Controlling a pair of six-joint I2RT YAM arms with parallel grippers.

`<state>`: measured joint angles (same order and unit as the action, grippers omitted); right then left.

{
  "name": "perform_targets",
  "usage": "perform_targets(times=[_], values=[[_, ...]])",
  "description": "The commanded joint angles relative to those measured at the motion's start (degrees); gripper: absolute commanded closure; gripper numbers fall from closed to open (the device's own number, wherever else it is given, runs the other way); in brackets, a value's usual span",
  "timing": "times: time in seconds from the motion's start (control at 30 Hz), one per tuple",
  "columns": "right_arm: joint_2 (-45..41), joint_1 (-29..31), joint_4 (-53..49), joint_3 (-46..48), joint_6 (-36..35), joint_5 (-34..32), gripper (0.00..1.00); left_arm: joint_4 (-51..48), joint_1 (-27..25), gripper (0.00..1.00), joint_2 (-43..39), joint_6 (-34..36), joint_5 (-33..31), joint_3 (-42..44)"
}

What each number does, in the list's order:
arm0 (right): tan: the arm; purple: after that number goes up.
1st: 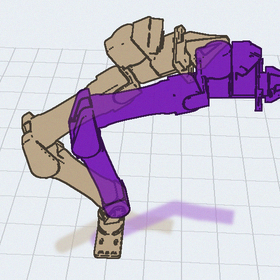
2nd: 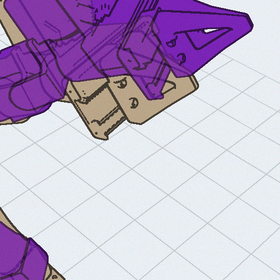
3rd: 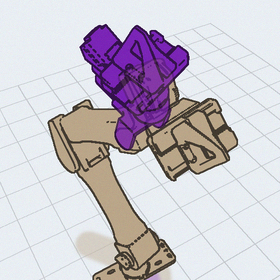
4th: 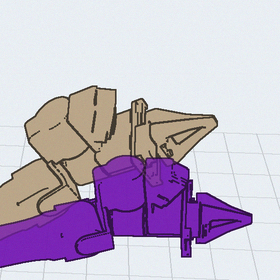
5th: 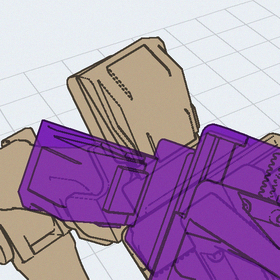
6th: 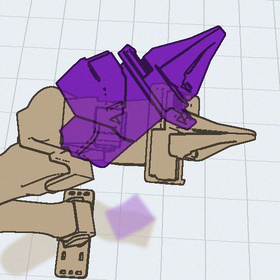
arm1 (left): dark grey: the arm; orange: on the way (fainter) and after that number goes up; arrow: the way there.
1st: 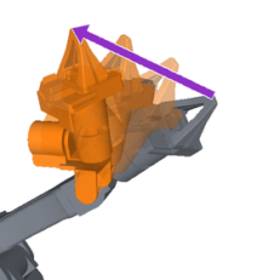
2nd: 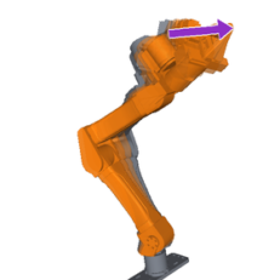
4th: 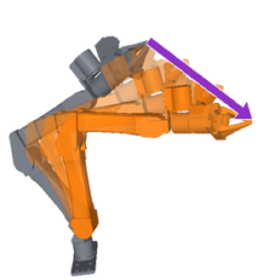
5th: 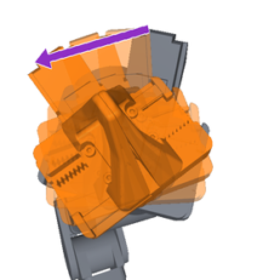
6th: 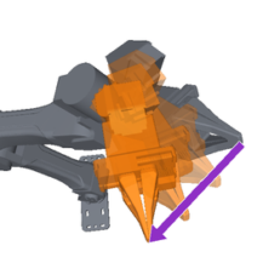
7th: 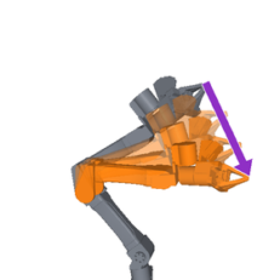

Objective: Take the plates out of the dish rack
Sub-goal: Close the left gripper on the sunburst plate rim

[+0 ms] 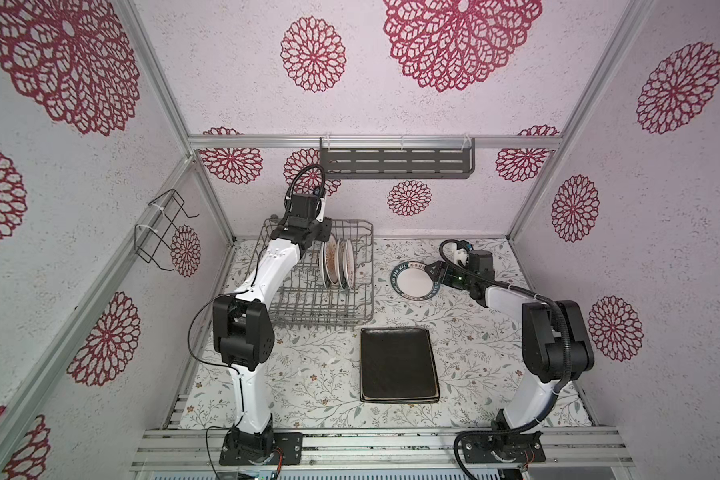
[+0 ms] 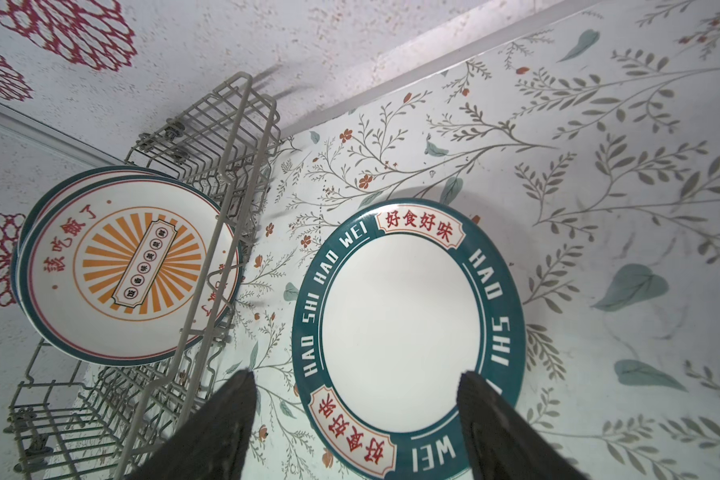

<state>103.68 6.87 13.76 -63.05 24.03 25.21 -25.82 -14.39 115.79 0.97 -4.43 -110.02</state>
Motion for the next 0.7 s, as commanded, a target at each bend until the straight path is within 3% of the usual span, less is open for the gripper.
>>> perform_targets(times=[0.0, 0.3, 0.43, 0.67], values=[[-3.0, 0.4, -0.4, -2.1, -1.5, 0.0, 0.22, -5.0, -0.4, 0.57, 0.2, 0.0, -0.8, -1.6], [-2.1, 1.4, -2.7, -4.5, -2.5, 0.1, 0.22, -5.7, 0.8, 0.52, -1.0, -2.0, 2.6, -0.2], [-2.0, 2.0, -2.9, -5.5, -2.4, 0.1, 0.23, -5.1, 1.5, 0.61, 0.7, -3.2, 5.1, -2.0], [-2.2, 2.5, -3.4, -5.6, -2.4, 0.0, 0.24, -6.3, 1.6, 0.69, 4.6, -3.3, 6.2, -5.7]])
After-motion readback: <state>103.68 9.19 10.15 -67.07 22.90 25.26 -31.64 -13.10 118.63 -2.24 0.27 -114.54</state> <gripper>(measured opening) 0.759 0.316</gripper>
